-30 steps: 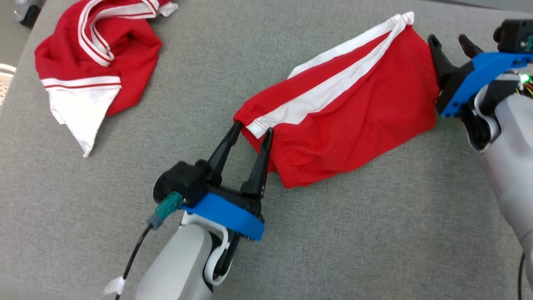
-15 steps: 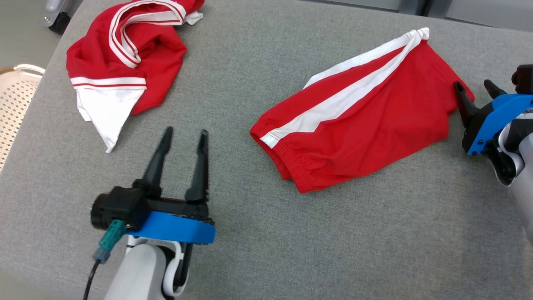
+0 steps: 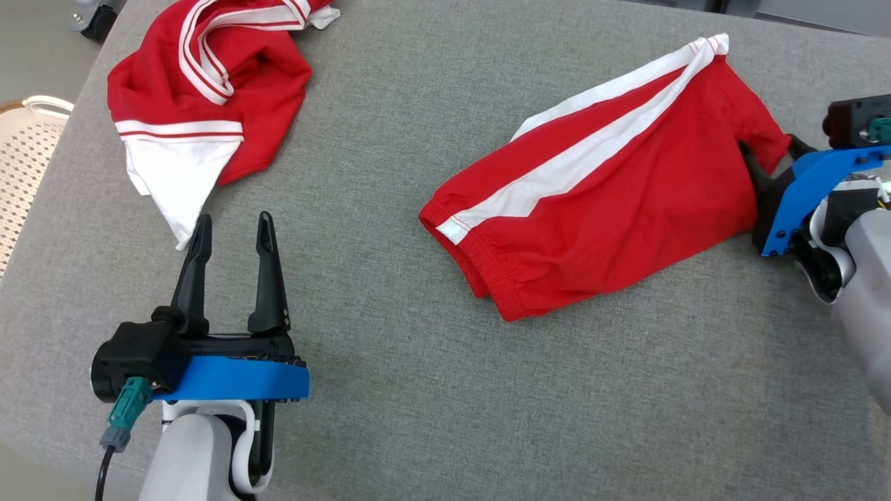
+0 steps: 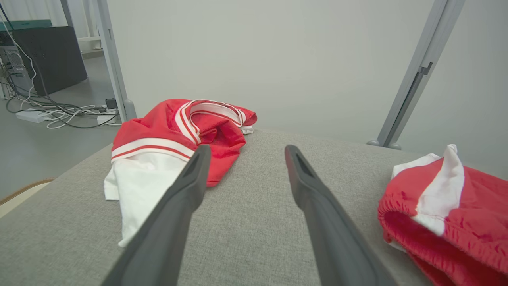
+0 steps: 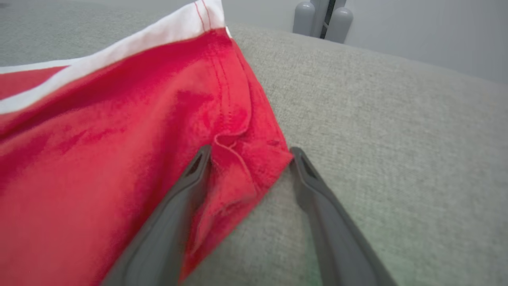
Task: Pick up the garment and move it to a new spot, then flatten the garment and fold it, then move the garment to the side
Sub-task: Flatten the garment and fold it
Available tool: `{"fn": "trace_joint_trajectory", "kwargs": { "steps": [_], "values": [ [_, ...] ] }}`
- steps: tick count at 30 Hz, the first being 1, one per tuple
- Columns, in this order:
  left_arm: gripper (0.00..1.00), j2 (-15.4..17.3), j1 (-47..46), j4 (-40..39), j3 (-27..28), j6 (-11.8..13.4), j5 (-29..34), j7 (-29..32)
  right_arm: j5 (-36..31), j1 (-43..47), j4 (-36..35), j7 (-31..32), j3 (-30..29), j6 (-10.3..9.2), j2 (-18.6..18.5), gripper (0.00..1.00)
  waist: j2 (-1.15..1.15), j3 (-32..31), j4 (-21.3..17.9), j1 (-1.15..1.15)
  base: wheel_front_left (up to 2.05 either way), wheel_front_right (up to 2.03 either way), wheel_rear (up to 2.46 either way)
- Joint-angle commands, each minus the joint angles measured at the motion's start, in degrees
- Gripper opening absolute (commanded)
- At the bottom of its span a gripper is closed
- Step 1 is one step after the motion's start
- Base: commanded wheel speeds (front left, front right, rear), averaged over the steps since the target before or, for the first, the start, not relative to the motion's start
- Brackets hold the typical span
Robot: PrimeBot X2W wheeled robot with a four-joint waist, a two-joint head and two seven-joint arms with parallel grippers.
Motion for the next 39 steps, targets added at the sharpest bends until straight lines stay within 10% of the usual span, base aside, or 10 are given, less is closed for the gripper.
{"fn": "trace_joint_trajectory", "kwargs": {
  "steps": [1, 2, 26, 39],
  "values": [
    [1.00, -0.10, 0.42, -0.12, -0.19, 0.11, -0.50, -0.14, 0.35, 0.60, -0.03, 1.08, 1.20, 0.03, 0.63, 0.37, 0.01, -0.01, 0.02, 0.00, 0.00, 0.00, 0.00],
    [1.00, -0.10, 0.37, -0.05, -0.40, 0.32, -0.47, -0.14, 0.41, 0.64, -0.19, 1.27, 1.58, 0.04, 0.56, 0.00, 0.01, -0.02, 0.05, 0.00, 0.00, 0.00, 0.00],
    [1.00, -0.10, 4.39, 1.09, 2.20, -0.15, 4.16, -0.14, 14.43, 16.18, -9.10, -11.56, 0.87, 0.02, 1.53, 0.00, 0.01, -9.49, -10.74, 0.00, 0.00, 0.00, 0.00],
    [1.00, -0.09, 8.41, 0.80, 4.86, -0.75, 7.38, -0.15, 18.74, 32.17, -17.28, -13.30, -11.64, 0.02, -0.22, 0.00, 0.01, -13.15, -16.73, 0.00, 0.00, 0.00, 0.00]
  ]
}}
